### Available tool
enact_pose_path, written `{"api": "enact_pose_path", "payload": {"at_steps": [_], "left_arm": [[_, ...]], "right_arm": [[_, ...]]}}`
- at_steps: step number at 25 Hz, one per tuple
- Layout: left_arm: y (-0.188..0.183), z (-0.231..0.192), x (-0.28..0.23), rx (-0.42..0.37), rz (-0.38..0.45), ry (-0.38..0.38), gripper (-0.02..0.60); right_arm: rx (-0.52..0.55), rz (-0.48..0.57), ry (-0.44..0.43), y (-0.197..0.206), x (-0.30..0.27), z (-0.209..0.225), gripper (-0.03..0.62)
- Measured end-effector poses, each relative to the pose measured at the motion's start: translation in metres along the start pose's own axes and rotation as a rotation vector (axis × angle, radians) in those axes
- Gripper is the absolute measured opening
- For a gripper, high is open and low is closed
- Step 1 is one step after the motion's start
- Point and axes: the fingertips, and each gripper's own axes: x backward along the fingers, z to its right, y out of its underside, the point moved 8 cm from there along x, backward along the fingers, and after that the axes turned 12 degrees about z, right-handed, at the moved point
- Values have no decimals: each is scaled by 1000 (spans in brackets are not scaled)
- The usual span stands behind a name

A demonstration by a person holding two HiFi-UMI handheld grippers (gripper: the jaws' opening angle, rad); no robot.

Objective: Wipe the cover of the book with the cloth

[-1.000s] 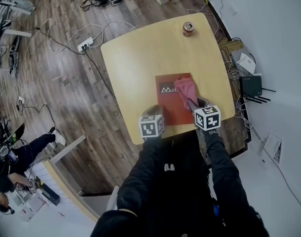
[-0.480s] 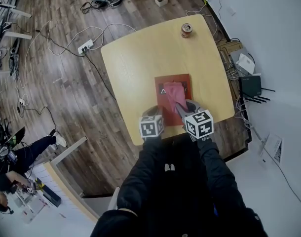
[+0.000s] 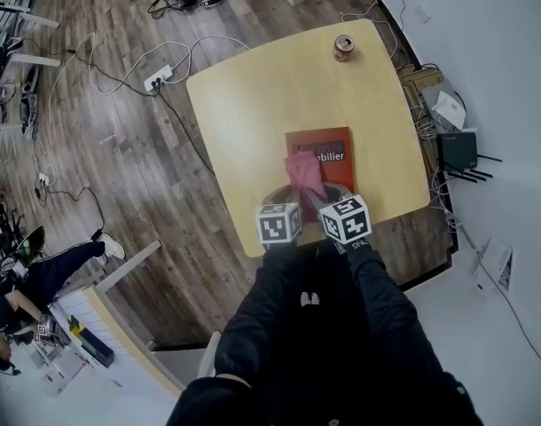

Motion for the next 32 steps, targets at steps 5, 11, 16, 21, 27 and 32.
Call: {"api": "enact_pose_path", "payload": {"at_steps": [5, 11, 16, 21, 27, 32], "left_arm": [[0, 0, 0, -2, 0, -1, 84], [1, -2, 0, -4, 1, 2, 84], [0, -1, 1, -6, 1, 0, 84], [1, -1, 1, -9, 0, -2, 84], [2, 1, 1, -6, 4, -8, 84], [2, 0, 1, -2, 6, -8, 84]], "right_arm": [[-18, -3, 28, 6, 9, 12, 83], [-30, 10, 68, 9, 23, 26, 83], [-32, 15, 88, 8, 34, 37, 83], [-57, 32, 117, 10, 46, 50, 84], [-82, 46, 153, 10, 60, 64, 84], [-92, 76, 157, 2, 74, 60, 84]]}}
